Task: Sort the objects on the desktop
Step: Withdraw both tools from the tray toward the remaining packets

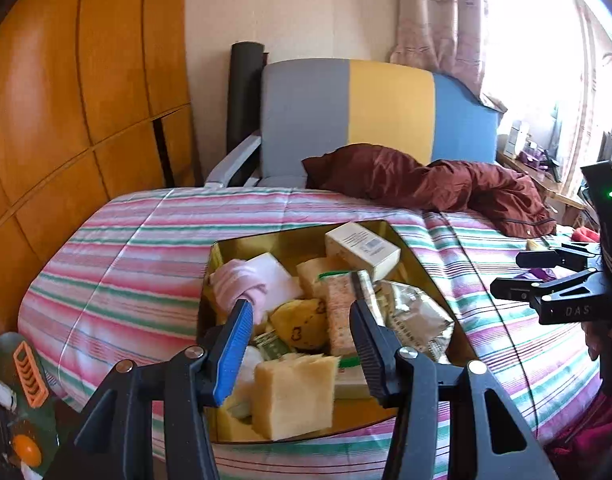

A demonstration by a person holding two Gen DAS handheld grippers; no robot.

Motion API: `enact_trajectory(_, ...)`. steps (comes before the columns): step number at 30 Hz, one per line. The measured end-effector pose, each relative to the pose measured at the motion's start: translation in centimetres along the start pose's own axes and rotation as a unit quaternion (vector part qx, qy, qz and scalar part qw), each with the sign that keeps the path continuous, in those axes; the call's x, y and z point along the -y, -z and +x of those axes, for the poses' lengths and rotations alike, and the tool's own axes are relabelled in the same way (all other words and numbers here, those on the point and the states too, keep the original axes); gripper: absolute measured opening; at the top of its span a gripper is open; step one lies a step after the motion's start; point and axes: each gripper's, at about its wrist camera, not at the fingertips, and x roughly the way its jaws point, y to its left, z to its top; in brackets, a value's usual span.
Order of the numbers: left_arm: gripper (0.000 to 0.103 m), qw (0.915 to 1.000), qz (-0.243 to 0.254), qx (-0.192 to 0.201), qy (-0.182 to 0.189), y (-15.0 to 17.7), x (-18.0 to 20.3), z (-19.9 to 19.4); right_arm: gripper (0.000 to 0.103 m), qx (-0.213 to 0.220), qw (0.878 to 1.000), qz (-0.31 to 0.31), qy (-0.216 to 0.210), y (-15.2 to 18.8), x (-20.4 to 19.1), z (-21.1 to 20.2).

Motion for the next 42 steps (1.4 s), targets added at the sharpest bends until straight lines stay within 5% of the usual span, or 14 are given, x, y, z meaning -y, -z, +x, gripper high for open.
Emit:
enact_trajectory(11, 0.051, 0.9963, 0.058, -0.003, 0.064, -1.2, 5.6, 0.9, 0.080, -0.038, 0.994, 0.089, 0.050, 3.0, 11.4, -2.4)
enact_trajectory(22, 0.052, 0.9874, 0.107, -0.042, 0.109, -0.6, 10.7, 2.9, 0.088, -0.095, 0.968, 0.199, 0.117, 7.7, 24.6, -2.9)
enact_trajectory(30, 0.053, 0.9805, 0.133, -0.066, 0.129, -0.1, 13.1, 4.1, 0.094, -0.156, 0.968, 0.145, 0.133, 8.7, 26.0, 0.3)
enact_trajectory(42, 0.053, 0.9638, 0.146, -0.123, 0.186, -0.2, 17.6, 7.1, 0.098, -0.184, 0.963, 0.154, 0.120, 10.7, 27.8, 3.5)
